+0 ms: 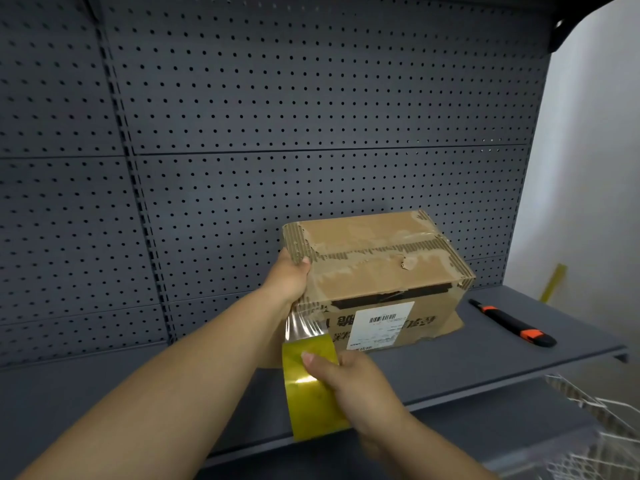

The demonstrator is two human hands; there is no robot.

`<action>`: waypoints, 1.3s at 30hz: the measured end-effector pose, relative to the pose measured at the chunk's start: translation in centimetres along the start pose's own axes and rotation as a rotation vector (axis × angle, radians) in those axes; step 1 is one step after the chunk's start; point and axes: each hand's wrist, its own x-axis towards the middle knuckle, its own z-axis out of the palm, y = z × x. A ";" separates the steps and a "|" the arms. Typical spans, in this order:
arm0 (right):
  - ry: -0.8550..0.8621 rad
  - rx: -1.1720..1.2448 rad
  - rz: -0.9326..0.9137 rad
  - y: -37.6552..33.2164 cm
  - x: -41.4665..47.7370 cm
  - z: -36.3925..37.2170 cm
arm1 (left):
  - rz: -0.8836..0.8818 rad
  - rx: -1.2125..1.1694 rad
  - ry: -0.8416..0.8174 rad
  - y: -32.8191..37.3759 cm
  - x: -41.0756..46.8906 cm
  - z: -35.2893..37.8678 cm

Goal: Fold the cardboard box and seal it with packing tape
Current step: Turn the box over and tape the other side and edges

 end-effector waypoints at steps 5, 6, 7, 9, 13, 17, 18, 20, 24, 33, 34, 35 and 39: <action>0.089 0.045 0.107 -0.7 0.4 0.4 | 0.024 0.082 0.091 0.7 -0.8 0.1; 0.105 0.039 0.118 -0.7 0.4 0.5 | 0.062 0.112 0.146 0.6 -1.1 0.2; 0.112 0.038 0.125 -0.5 0.5 0.6 | 0.111 0.145 0.205 0.7 -1.7 0.2; 0.122 0.042 0.127 -0.2 0.5 0.8 | 0.193 0.199 0.276 0.5 -2.1 0.3; 0.119 0.041 0.097 0.2 0.4 1.3 | 0.233 0.228 0.235 0.3 -2.2 0.4; 0.159 0.061 0.107 0.5 0.7 1.7 | 0.135 0.040 -0.016 -0.5 -2.6 -0.2; 0.174 0.062 0.108 0.6 0.8 1.8 | 0.070 -0.033 -0.076 -0.9 -1.9 -0.5; 0.190 0.070 0.110 0.7 1.0 2.0 | -0.035 -0.105 -0.211 -1.0 -1.4 -1.4; 0.267 0.103 0.108 1.0 1.3 2.6 | 0.121 -0.083 -0.326 -1.8 -3.1 -3.1; 0.345 0.012 0.117 0.6 1.3 3.1 | -0.178 -0.092 -0.313 -6.7 -8.5 -3.5; 0.356 -0.022 0.123 0.6 1.3 3.1 | -0.199 -0.095 -0.328 -6.9 -8.5 -3.3; 0.364 -0.058 0.131 0.6 1.4 3.1 | -0.220 -0.117 -0.325 -6.8 -8.5 -3.2; 0.363 -0.132 0.127 0.3 1.4 2.9 | -0.315 -0.304 -0.357 -6.2 -8.7 -2.6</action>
